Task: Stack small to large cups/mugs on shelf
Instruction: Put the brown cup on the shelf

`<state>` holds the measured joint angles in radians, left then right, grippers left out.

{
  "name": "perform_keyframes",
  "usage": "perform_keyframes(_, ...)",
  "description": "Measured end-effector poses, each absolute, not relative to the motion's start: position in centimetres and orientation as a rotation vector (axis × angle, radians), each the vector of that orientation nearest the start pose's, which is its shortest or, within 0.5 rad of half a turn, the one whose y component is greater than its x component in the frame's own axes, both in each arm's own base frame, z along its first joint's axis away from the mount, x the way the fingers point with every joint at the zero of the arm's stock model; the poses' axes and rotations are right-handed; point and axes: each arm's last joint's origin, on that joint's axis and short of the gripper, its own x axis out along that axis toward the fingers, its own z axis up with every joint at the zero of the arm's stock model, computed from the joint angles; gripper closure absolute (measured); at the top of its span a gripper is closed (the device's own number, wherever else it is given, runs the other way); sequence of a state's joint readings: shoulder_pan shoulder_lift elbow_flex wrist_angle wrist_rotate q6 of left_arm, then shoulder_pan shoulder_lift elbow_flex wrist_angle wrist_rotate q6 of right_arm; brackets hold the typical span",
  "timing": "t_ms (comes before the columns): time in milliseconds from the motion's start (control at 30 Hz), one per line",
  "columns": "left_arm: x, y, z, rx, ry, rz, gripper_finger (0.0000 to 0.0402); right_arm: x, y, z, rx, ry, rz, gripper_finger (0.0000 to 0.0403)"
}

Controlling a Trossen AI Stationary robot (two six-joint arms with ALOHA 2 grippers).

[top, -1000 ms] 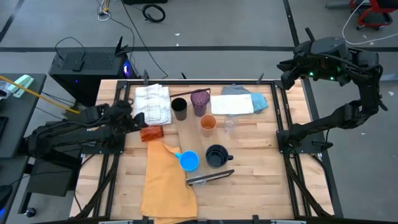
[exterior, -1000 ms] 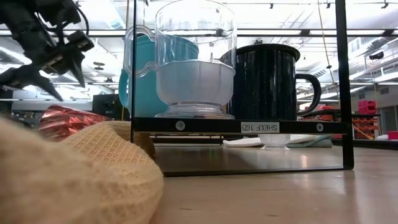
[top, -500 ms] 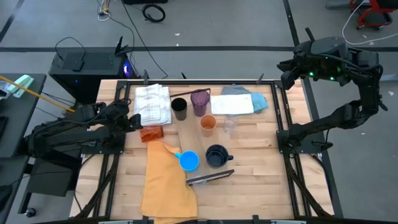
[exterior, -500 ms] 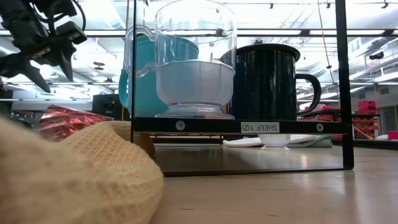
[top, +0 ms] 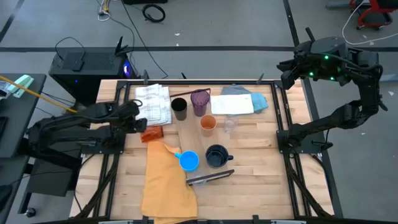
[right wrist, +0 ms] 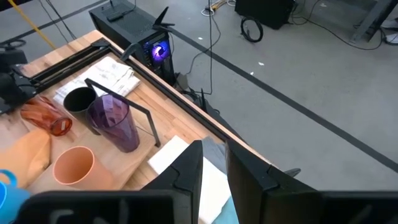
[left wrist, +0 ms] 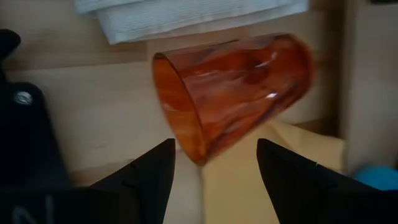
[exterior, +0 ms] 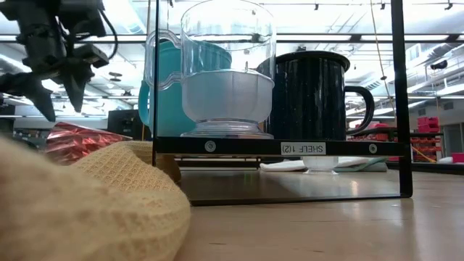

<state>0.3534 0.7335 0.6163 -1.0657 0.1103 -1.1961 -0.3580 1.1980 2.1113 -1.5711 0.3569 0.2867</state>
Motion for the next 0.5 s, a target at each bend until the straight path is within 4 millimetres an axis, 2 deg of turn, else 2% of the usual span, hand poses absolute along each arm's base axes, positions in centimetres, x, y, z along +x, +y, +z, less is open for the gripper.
perform_keyframes(167,11.5,4.0,21.3,-1.260,0.995,0.929,0.0168,9.1,-4.5,52.2,0.269,0.568,-0.774,0.0326)
perform_keyframes(500,15.0,5.2,20.5,-1.242,0.890,0.854,0.0170,9.1,-4.5,52.2,0.273,0.567,-0.775,0.0326)
